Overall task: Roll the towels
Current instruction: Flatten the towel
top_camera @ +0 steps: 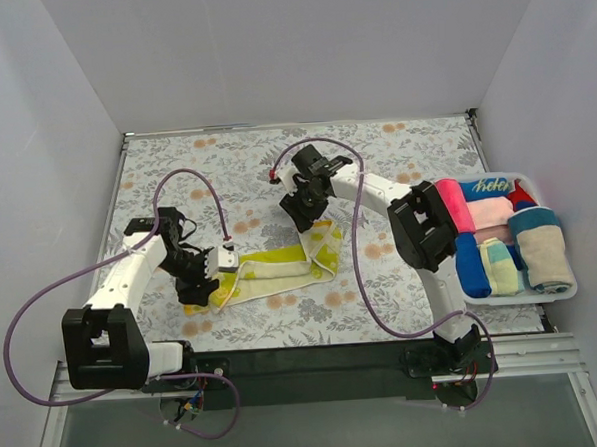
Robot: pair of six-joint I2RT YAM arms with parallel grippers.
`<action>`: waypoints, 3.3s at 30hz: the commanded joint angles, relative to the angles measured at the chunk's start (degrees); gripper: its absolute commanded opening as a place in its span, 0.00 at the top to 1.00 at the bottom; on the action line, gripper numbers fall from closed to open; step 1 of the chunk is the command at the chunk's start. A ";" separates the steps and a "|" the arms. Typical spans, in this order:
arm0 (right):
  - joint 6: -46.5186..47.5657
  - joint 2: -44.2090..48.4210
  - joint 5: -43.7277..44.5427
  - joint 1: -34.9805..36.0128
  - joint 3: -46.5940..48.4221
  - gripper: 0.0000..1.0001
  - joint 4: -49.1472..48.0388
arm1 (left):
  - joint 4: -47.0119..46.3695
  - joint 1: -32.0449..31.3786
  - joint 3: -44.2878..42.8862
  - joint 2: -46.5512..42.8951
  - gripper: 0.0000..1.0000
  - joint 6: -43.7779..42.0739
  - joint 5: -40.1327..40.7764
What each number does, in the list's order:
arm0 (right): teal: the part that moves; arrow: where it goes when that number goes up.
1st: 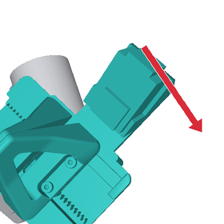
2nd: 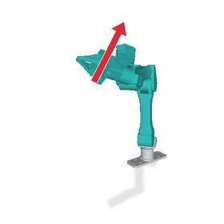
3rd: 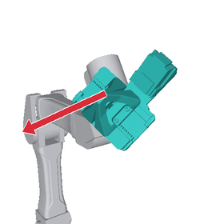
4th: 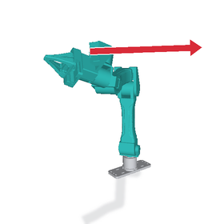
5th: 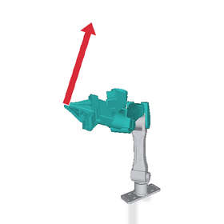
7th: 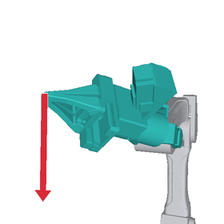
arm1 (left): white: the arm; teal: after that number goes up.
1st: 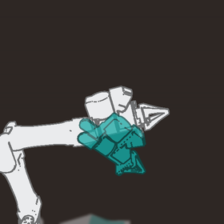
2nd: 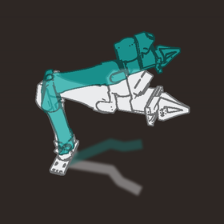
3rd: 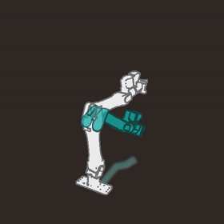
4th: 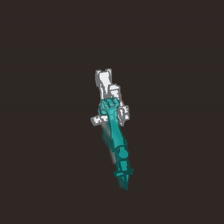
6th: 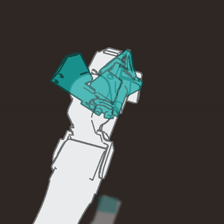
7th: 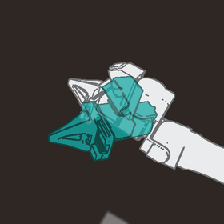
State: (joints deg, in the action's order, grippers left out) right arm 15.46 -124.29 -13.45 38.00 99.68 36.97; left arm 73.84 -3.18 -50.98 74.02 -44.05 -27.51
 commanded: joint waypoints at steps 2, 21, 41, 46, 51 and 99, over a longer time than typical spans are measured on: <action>-0.87 -2.00 3.25 1.73 2.45 0.51 -1.81 | -1.07 -0.25 0.62 -2.12 0.51 0.55 0.96; 1.15 3.52 2.91 0.33 -3.44 0.99 -1.82 | 0.08 -9.29 2.72 0.95 0.64 -5.60 -0.71; 1.32 8.10 1.85 -1.87 -8.18 0.99 -1.02 | -13.72 -14.75 11.34 -1.33 0.57 -11.67 7.90; 1.50 8.89 2.20 -1.96 -8.71 0.99 -0.85 | -15.57 -14.66 14.59 -0.28 0.62 -12.55 8.08; 1.59 9.24 2.47 -2.58 -9.33 0.99 -0.85 | -17.77 -14.75 16.09 0.86 0.76 -11.94 8.00; 1.41 31.91 -1.58 -20.95 -2.64 0.99 2.50 | -23.67 16.63 -28.04 5.19 1.00 26.57 -17.13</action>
State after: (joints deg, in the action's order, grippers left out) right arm 16.75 -96.36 -17.85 17.76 97.60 40.40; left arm 49.30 12.21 -77.47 82.65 -19.03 -41.58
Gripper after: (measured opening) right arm 0.015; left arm 0.035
